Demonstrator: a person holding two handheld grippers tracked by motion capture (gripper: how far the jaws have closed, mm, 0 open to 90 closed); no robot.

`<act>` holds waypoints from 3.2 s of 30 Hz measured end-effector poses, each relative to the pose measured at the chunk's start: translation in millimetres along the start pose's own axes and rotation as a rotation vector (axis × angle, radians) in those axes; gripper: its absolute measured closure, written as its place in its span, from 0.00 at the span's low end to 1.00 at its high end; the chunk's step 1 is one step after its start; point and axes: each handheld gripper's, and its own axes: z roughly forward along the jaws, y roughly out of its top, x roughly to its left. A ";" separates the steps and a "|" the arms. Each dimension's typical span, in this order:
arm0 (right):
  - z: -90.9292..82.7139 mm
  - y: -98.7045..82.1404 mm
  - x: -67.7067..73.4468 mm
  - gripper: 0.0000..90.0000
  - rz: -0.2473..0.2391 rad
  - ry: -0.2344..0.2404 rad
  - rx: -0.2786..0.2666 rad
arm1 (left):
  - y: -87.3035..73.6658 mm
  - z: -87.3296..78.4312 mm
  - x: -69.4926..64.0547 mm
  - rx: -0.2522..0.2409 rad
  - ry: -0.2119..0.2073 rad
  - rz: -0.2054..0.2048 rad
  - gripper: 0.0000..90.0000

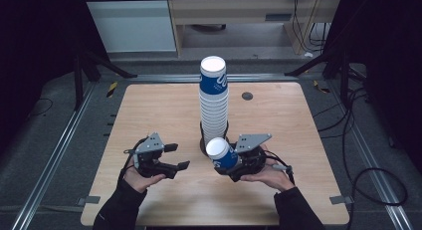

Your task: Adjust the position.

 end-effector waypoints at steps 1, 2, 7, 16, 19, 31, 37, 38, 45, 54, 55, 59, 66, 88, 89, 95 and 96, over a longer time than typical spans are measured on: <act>0.0 0.0 0.0 0.23 0.000 0.000 0.000 | 0.4 0.5 -0.9 0.001 -0.004 0.001 0.25; 1.5 0.0 0.4 0.23 -0.002 0.000 0.005 | 0.7 1.0 -1.6 0.004 -0.006 0.004 0.25; 9.8 -0.2 2.0 0.23 -0.021 0.007 0.033 | 1.8 4.1 -5.1 0.012 -0.029 0.014 0.25; 25.3 -0.4 6.9 0.23 -0.049 0.022 0.082 | 3.3 13.4 -14.1 0.040 -0.080 0.034 0.22; 31.7 -1.2 9.4 0.23 -0.064 0.028 0.109 | 4.1 15.7 -17.2 0.042 -0.086 0.039 0.22; 44.4 -1.8 16.1 0.23 -0.096 0.057 0.146 | 6.9 23.6 -24.5 0.056 -0.129 0.042 0.22; 49.6 -1.5 19.3 0.23 -0.106 0.062 0.154 | 7.4 29.1 -27.1 0.074 -0.143 0.042 0.22; 50.4 -1.5 20.0 0.23 -0.106 0.063 0.160 | 7.6 29.6 -27.2 0.076 -0.143 0.045 0.22; 55.7 -1.4 23.5 0.23 -0.118 0.068 0.174 | 8.0 34.5 -29.7 0.092 -0.157 0.044 0.23; 58.9 -1.4 25.4 0.23 -0.127 0.074 0.175 | 8.0 35.9 -30.6 0.093 -0.164 0.040 0.27; 58.9 -1.3 25.4 0.23 -0.127 0.074 0.174 | 8.0 35.9 -30.5 0.092 -0.166 0.040 0.27; 59.3 -1.5 25.7 0.23 -0.125 0.075 0.179 | 7.7 35.3 -29.8 0.086 -0.178 0.036 0.29; 59.1 -1.4 25.3 0.22 -0.121 0.082 0.170 | 7.7 33.6 -28.6 0.075 -0.193 0.023 0.30; 58.2 0.4 26.3 0.10 -0.099 0.075 0.163 | 10.1 27.1 -29.4 0.042 -0.176 0.050 0.31; 57.5 0.7 26.1 0.09 -0.093 0.080 0.153 | 10.2 26.7 -29.3 0.040 -0.175 0.052 0.31; 50.9 1.6 22.2 0.09 -0.076 0.067 0.132 | 11.3 20.5 -25.9 0.011 -0.169 0.047 0.31; 49.7 1.8 21.4 0.09 -0.075 0.064 0.128 | 11.4 19.5 -25.4 0.007 -0.166 0.049 0.31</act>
